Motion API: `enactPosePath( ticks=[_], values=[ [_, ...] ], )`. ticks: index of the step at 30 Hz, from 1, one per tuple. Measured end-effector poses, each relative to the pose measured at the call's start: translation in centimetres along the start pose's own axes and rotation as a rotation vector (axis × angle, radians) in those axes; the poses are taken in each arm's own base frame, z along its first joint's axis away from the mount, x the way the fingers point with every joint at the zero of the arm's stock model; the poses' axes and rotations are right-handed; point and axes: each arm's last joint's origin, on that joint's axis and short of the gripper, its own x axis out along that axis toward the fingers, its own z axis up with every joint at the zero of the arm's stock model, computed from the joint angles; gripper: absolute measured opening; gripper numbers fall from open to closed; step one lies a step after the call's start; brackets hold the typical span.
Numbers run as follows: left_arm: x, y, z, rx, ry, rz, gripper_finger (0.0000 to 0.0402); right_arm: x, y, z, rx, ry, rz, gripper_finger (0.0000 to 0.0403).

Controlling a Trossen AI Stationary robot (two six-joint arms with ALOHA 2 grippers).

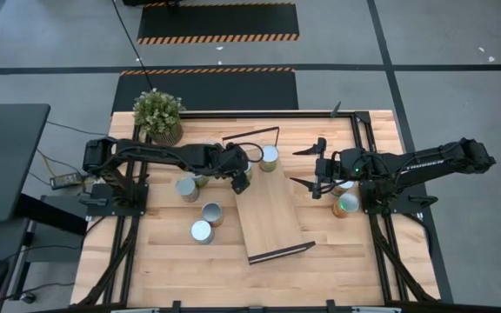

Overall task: Pick and place cans onto a shelf
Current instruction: Put the canned oranges on the shelf

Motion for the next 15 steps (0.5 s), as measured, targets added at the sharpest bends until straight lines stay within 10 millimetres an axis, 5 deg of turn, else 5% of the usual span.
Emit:
enactPosePath(
  ticks=[15],
  values=[
    [-0.63, -0.35, 0.68, 0.123, -0.048, 0.084, 0.038, 0.0, 0.05, -0.1, 0.003, 0.011, 0.005, 0.0373]
  ],
)
